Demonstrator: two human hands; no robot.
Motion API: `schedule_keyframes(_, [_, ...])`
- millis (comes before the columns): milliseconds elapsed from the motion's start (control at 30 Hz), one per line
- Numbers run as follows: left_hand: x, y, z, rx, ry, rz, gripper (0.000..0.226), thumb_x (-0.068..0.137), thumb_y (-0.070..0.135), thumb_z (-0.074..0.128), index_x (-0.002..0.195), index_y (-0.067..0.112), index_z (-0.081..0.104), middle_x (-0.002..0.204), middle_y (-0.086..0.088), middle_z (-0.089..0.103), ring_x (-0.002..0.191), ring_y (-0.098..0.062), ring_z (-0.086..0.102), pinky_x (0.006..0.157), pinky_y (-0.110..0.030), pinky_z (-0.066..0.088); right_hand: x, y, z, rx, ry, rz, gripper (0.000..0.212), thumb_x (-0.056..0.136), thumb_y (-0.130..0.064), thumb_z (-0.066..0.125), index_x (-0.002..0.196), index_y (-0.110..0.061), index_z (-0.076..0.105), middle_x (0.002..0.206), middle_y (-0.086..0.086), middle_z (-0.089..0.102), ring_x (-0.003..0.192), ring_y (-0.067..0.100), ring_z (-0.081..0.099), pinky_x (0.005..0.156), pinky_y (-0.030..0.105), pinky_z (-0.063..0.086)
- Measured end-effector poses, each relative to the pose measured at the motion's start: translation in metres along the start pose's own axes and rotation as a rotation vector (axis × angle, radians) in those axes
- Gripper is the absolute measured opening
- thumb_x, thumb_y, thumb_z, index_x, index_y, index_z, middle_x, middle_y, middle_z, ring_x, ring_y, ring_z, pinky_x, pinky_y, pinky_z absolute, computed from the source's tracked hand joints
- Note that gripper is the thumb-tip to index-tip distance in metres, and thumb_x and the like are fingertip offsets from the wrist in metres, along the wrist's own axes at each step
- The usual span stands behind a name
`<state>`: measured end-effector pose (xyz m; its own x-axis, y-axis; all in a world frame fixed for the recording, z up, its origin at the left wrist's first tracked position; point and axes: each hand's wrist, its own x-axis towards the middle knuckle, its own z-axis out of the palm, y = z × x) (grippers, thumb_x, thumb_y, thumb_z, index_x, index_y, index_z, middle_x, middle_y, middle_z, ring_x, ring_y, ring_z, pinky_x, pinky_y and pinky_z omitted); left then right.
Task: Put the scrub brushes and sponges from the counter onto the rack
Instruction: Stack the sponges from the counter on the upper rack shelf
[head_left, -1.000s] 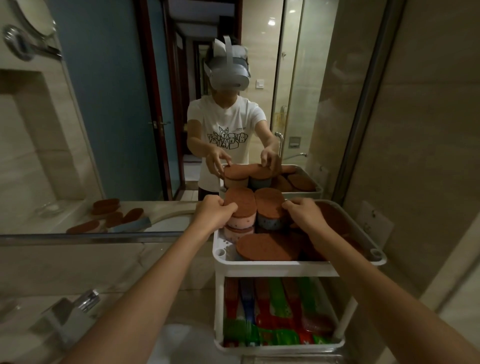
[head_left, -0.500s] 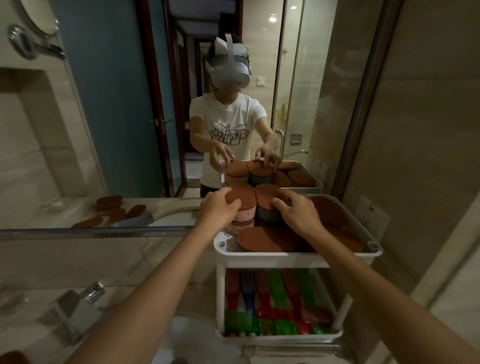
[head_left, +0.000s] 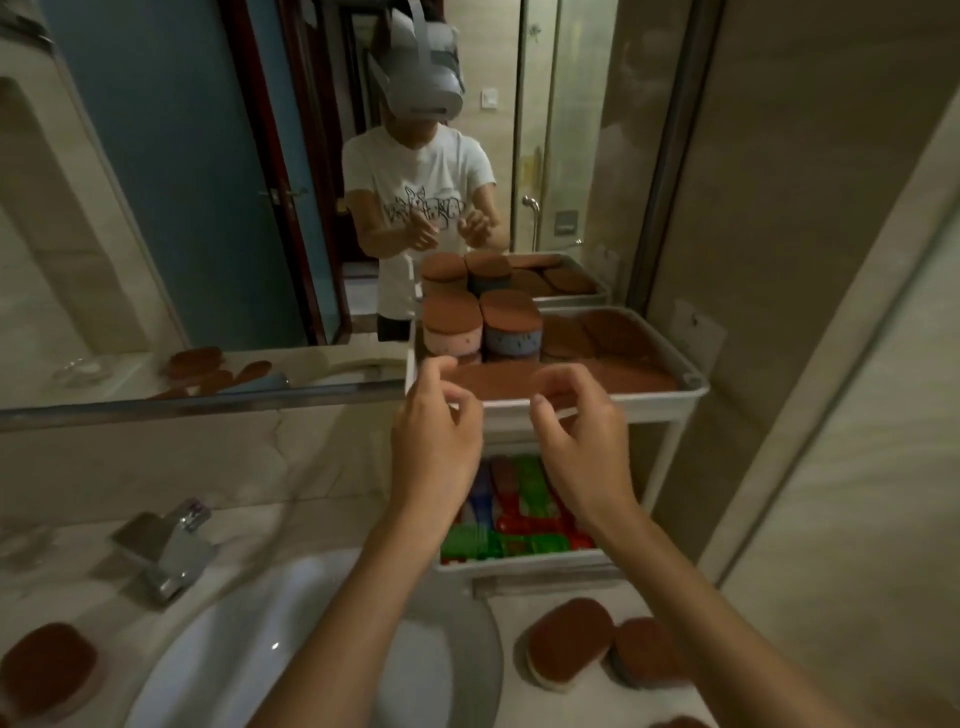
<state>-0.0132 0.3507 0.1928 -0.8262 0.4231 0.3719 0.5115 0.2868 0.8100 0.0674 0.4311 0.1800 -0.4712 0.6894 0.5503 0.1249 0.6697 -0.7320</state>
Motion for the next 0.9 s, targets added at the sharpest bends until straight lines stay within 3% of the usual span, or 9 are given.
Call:
schedule_keyframes(100, [-0.035, -0.017, 0.015, -0.024, -0.091, -0.052, 0.031, 0.092, 0.014, 0.047, 0.123, 0.016, 0.05, 0.097, -0.001, 0.06, 0.094, -0.02, 0.058, 0.074, -0.027, 0.042, -0.041, 0.019, -0.004, 0.026, 0.008, 0.08, 0.013, 0.086, -0.007, 0.057, 0.098, -0.01, 0.06, 0.088, -0.003, 0.061, 0.083, 0.016, 0.061, 0.074, 0.027, 0.049])
schedule_keyframes(233, [-0.072, -0.058, 0.055, 0.052, -0.325, -0.121, 0.027, 0.089, 0.009, 0.048, 0.115, 0.009, 0.055, 0.099, -0.013, 0.068, 0.098, -0.029, 0.062, 0.08, -0.034, 0.046, -0.088, 0.064, -0.005, -0.032, -0.066, 0.271, 0.018, 0.086, -0.005, 0.057, 0.104, -0.008, 0.059, 0.088, -0.001, 0.061, 0.081, 0.015, 0.06, 0.072, 0.024, 0.045])
schedule_keyframes(333, [-0.092, -0.089, 0.086, 0.178, -0.561, -0.171, 0.025, 0.088, 0.01, 0.05, 0.112, 0.007, 0.057, 0.108, -0.014, 0.066, 0.104, -0.029, 0.061, 0.086, -0.035, 0.048, -0.115, 0.116, -0.01, -0.25, -0.289, 0.513, 0.032, 0.089, -0.013, 0.053, 0.121, -0.009, 0.056, 0.116, 0.011, 0.061, 0.104, 0.028, 0.06, 0.085, 0.031, 0.045])
schedule_keyframes(433, [-0.105, -0.111, 0.109, 0.327, -0.775, -0.169, 0.032, 0.09, 0.015, 0.051, 0.121, 0.01, 0.055, 0.128, -0.009, 0.058, 0.119, -0.024, 0.054, 0.098, -0.031, 0.043, -0.135, 0.157, -0.021, -0.419, -0.511, 0.695, 0.047, 0.092, -0.021, 0.049, 0.138, -0.015, 0.042, 0.14, 0.015, 0.044, 0.121, 0.032, 0.052, 0.099, 0.034, 0.041])
schedule_keyframes(567, [-0.115, -0.128, 0.129, 0.414, -0.97, -0.15, 0.046, 0.09, 0.016, 0.052, 0.135, 0.012, 0.046, 0.141, -0.009, 0.047, 0.128, -0.023, 0.047, 0.105, -0.031, 0.039, -0.147, 0.188, -0.031, -0.548, -0.573, 0.804, 0.058, 0.094, -0.023, 0.045, 0.148, -0.023, 0.023, 0.153, 0.016, 0.019, 0.13, 0.037, 0.043, 0.102, 0.042, 0.042])
schedule_keyframes(700, [-0.127, -0.14, 0.142, 0.493, -1.054, -0.125, 0.056, 0.092, 0.016, 0.051, 0.145, 0.012, 0.033, 0.146, -0.01, 0.039, 0.134, -0.024, 0.04, 0.111, -0.03, 0.032, -0.15, 0.202, -0.031, -0.62, -0.637, 0.904, 0.059, 0.097, -0.031, 0.041, 0.149, -0.03, 0.013, 0.158, 0.016, -0.008, 0.136, 0.044, 0.028, 0.108, 0.046, 0.035])
schedule_keyframes(800, [-0.139, -0.149, 0.146, 0.559, -1.039, -0.092, 0.047, 0.093, 0.017, 0.049, 0.139, 0.009, 0.042, 0.144, -0.008, 0.036, 0.132, -0.025, 0.039, 0.111, -0.032, 0.034, -0.153, 0.203, -0.025, -0.592, -0.61, 0.942, 0.048, 0.097, -0.035, 0.039, 0.144, -0.027, 0.028, 0.157, 0.015, -0.004, 0.136, 0.043, 0.025, 0.109, 0.047, 0.032])
schedule_keyframes(900, [-0.144, -0.152, 0.145, 0.594, -0.927, -0.072, 0.032, 0.092, 0.019, 0.051, 0.122, 0.007, 0.056, 0.133, -0.009, 0.046, 0.123, -0.026, 0.046, 0.104, -0.034, 0.04, -0.162, 0.2, -0.018, -0.551, -0.516, 0.904, 0.033, 0.097, -0.033, 0.041, 0.127, -0.02, 0.045, 0.154, 0.017, 0.007, 0.135, 0.043, 0.026, 0.109, 0.046, 0.032])
